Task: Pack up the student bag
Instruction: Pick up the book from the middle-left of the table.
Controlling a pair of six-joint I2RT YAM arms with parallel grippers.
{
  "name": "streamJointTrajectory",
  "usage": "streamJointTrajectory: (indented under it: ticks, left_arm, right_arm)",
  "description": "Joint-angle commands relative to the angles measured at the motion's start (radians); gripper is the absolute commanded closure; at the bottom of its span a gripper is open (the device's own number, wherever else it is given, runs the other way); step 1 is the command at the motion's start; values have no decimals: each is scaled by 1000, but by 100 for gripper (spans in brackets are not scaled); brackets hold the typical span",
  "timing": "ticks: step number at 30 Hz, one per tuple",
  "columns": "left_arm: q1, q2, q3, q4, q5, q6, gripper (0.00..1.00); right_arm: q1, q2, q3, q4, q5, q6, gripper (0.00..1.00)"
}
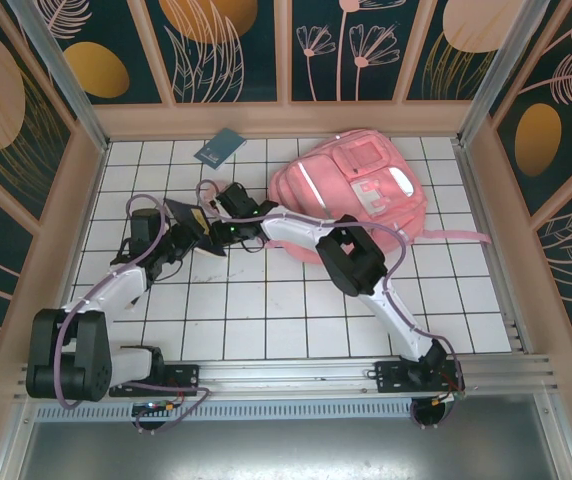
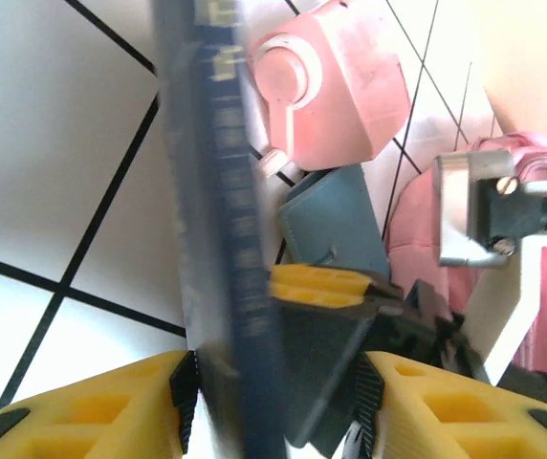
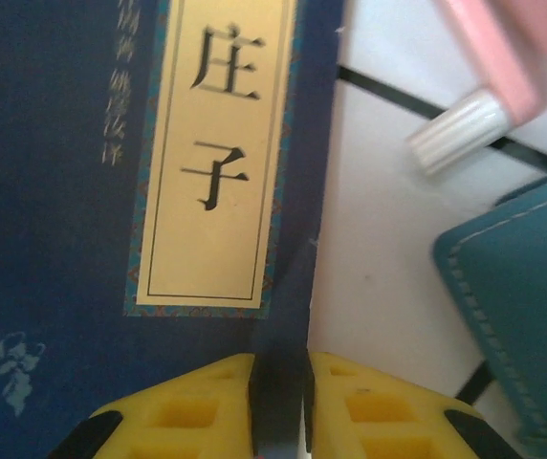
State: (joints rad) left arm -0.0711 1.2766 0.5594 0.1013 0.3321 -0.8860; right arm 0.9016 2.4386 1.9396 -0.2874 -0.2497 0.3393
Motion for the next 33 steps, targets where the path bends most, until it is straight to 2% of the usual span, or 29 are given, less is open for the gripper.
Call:
streamJointTrajectory:
  ticks: [1, 4, 8, 11, 12, 15, 20, 27, 33]
  left_arm:
    - [-6, 50, 19, -42, -14, 20, 56]
    - [-3, 75, 30, -103, -72, 34, 66]
    - [-3, 65, 31, -121, -89, 40, 79]
    - [-3, 32, 53, -154, -116, 54, 97]
    - [-2, 18, 64, -167, -124, 62, 100]
    - [-2, -24, 94, -194, -136, 76, 100]
    - [-3, -91, 131, -183, -101, 81, 100]
    - [-2, -159, 154, -89, 7, 53, 100]
    - [-3, -160, 152, -22, 59, 27, 100]
  right_arm:
    - [22, 40, 19, -23, -46, -3, 78]
    - [21, 30, 17, -29, -29, -8, 78]
    - [13, 0, 14, -33, -11, -12, 76]
    - [7, -35, 28, -51, 7, -21, 71]
    - [3, -53, 35, -62, 17, -24, 70]
    - [-11, -124, 31, -90, 67, -41, 64]
    - [-61, -280, -46, -124, 193, -63, 49]
    - [-175, -479, -206, -183, 355, -113, 42]
    - [-267, -514, -314, -211, 396, -151, 39]
